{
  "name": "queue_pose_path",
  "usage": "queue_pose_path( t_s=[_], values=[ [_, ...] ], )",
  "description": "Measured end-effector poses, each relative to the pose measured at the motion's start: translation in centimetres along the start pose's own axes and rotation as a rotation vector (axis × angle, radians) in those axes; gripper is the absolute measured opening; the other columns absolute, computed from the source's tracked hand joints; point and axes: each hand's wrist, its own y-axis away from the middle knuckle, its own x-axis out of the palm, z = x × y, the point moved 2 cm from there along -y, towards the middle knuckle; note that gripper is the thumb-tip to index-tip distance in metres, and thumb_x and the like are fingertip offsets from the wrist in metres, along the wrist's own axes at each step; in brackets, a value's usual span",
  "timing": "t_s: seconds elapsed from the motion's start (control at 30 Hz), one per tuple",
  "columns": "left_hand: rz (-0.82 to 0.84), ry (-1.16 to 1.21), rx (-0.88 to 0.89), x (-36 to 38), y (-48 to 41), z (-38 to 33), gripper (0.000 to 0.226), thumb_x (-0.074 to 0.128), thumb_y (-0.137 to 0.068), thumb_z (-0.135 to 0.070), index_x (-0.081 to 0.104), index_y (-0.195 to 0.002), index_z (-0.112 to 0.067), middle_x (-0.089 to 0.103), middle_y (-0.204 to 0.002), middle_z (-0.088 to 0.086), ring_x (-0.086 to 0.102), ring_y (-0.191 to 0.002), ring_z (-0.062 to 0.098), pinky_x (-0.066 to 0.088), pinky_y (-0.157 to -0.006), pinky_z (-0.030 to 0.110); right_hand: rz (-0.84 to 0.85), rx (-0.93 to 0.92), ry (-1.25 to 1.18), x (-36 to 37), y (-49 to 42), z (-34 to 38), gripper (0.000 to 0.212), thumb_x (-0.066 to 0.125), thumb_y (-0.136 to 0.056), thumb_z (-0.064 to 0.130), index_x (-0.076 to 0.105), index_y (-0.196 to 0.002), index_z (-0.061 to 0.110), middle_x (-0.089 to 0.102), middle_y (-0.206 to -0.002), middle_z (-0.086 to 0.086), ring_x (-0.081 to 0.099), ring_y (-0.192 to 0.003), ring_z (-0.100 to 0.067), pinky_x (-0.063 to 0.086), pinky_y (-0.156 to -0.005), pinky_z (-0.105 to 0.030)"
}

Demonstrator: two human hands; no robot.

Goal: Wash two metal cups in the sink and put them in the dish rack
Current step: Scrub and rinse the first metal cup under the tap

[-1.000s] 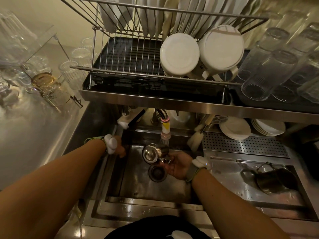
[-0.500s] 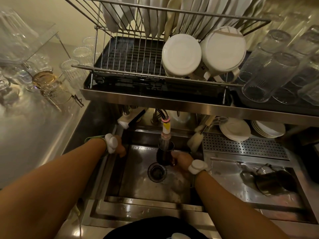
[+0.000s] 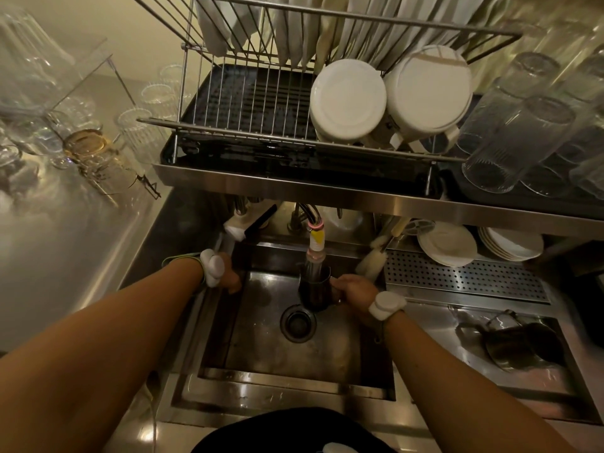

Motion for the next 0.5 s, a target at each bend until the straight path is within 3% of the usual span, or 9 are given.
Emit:
queue_pose_path(
  t_s=[0.07,0.23,0.37,0.5],
  values=[
    [0.037,-0.025,-0.014,0.1,0.1,-0.1,0.025,0.062,-0.085,-0.037,0.066,-0.091,-0.013,0.060,-0.091,0.002,0.056,-0.084,0.016,0.033,-0.050,0.013,-0.060,-0.045,0.000,0.1,-0.3,0.2,0.026,0.063,-0.098,0.019,0.067,-0.072,0.017,0.064,-0.073,-0.002,0.059,-0.072,-0.016,0.048,-0.072,-0.028],
    [0.040,-0.039,0.008,0.0,0.2,0.0,0.035,0.066,-0.081,-0.038,0.072,-0.096,-0.007,0.063,-0.087,0.003,0.063,-0.085,0.022,0.038,-0.051,0.015,0.058,0.029,-0.050,0.3,-0.1,-0.4,0.030,0.062,-0.097,0.021,0.065,-0.068,0.016,0.060,-0.071,-0.007,0.060,-0.073,-0.022,0.050,-0.073,-0.040],
    [0.036,-0.057,0.011,0.1,0.5,-0.6,0.024,0.065,-0.083,-0.033,0.071,-0.091,-0.012,0.061,-0.086,0.002,0.057,-0.080,0.017,0.038,-0.047,0.014,-0.055,-0.046,-0.042,0.4,-0.3,-0.9,0.024,0.066,-0.095,0.021,0.069,-0.072,0.017,0.066,-0.075,-0.003,0.061,-0.079,-0.020,0.049,-0.080,-0.035],
    [0.033,-0.083,-0.005,0.0,0.6,-1.0,0.031,0.065,-0.083,-0.033,0.070,-0.102,-0.009,0.060,-0.090,0.002,0.058,-0.084,0.017,0.037,-0.053,0.015,0.009,-0.034,-0.021,0.4,-0.4,-1.1,0.032,0.067,-0.093,0.027,0.070,-0.062,0.021,0.064,-0.069,-0.005,0.059,-0.075,-0.026,0.050,-0.080,-0.044]
  ],
)
